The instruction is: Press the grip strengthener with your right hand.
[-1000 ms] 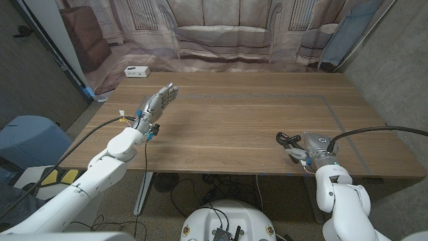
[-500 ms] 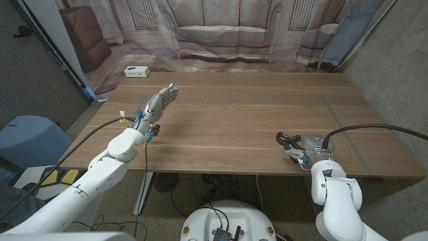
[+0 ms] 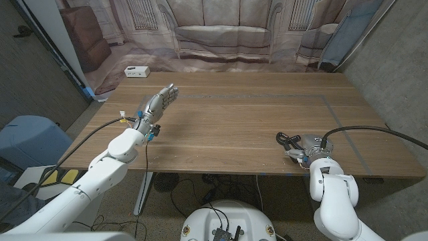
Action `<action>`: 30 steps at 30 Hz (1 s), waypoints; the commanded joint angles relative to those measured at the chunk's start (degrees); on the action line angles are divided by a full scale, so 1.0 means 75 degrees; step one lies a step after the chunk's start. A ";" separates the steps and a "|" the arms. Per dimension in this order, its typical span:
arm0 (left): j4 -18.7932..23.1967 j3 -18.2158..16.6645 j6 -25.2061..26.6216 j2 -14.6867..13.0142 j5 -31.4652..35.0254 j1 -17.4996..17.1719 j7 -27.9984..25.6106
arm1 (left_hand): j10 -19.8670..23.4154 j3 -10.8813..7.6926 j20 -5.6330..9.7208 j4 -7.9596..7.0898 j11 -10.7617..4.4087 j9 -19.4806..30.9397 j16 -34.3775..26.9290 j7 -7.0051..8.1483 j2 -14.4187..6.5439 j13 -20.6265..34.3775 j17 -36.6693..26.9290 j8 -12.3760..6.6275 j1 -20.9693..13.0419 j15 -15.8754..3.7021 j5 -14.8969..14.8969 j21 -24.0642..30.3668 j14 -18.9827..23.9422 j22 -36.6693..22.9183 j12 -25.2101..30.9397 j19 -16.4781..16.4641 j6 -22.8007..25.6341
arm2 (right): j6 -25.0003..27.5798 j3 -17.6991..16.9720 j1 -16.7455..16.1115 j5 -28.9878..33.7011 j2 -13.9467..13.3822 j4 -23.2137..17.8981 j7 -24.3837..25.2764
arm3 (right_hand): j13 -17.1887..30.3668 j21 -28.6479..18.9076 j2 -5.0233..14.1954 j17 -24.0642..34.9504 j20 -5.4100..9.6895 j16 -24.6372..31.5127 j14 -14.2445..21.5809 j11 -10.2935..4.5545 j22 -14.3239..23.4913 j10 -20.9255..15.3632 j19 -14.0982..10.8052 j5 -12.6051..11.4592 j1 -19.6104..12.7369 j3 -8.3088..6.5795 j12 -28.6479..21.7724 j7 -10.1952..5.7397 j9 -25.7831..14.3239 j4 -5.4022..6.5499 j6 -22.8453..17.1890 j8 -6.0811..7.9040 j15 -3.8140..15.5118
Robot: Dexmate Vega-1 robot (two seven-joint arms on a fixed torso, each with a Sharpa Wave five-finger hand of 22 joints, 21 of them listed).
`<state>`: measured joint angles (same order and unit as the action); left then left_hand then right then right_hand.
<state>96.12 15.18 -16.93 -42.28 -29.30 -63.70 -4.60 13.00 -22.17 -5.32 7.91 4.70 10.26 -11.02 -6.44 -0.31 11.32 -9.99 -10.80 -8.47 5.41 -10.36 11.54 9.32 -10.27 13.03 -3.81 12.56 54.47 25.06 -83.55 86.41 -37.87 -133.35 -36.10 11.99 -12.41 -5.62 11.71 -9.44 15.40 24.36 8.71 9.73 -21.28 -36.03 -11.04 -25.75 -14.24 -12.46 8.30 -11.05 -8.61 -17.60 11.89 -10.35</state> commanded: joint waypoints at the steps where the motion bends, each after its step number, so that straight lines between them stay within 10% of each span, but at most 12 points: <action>1: 0.0008 -0.0021 0.0018 0.0027 0.0021 -0.0020 -0.0065 | 0.0053 -0.0051 -0.0055 -0.0006 0.0011 0.0018 0.0016 0.0016 0.0007 0.0021 -0.0036 -0.0012 -0.0053 -0.0009 0.0012 -0.0017 0.0069 -0.0012 -0.0002 0.0002 0.0032 | -0.0353 -0.0266 0.0048 -0.0003 0.0277 0.0159 -0.0344 | 0.0009 0.0030 0.0002 -0.0001 -0.0060 -0.0040 0.0038 -0.0010 0.0039 0.0019 -0.0051 -0.0056 -0.0096 -0.0033 0.0040 0.0010 -0.0045 -0.0030 -0.0028 0.0017 0.0044; 30: 0.0010 0.0005 0.0099 0.0017 0.0026 0.0011 -0.0068 | 0.0058 -0.0051 -0.0066 -0.0006 0.0006 0.0019 0.0021 0.0025 0.0001 0.0023 -0.0037 -0.0021 -0.0063 -0.0009 0.0015 -0.0016 0.0071 -0.0012 -0.0019 0.0001 0.0055 | -0.0480 -0.0339 0.0228 -0.0057 0.0439 0.0493 -0.0601 | 0.0010 -0.0018 0.0103 -0.0022 0.0116 -0.0015 0.0344 -0.0078 0.0037 -0.0234 -0.0353 -0.0084 -0.0460 -0.0171 -0.0022 -0.0057 -0.0044 -0.0081 -0.0276 0.0083 0.0278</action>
<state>96.15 15.13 -16.42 -42.04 -29.09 -63.70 -5.06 13.00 -22.15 -5.32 7.90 4.70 10.26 -11.02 -6.44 -0.31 11.32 -9.99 -10.80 -8.46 5.41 -10.36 11.54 9.31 -10.26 13.03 -3.81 12.57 51.29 22.92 -82.46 86.64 -34.76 -130.49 -39.54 12.00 -12.41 -4.74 11.45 -8.81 15.03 26.24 7.79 9.73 -22.23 -37.89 -11.26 -28.17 -14.94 -12.47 7.76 -11.05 -9.31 -18.95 12.12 -8.47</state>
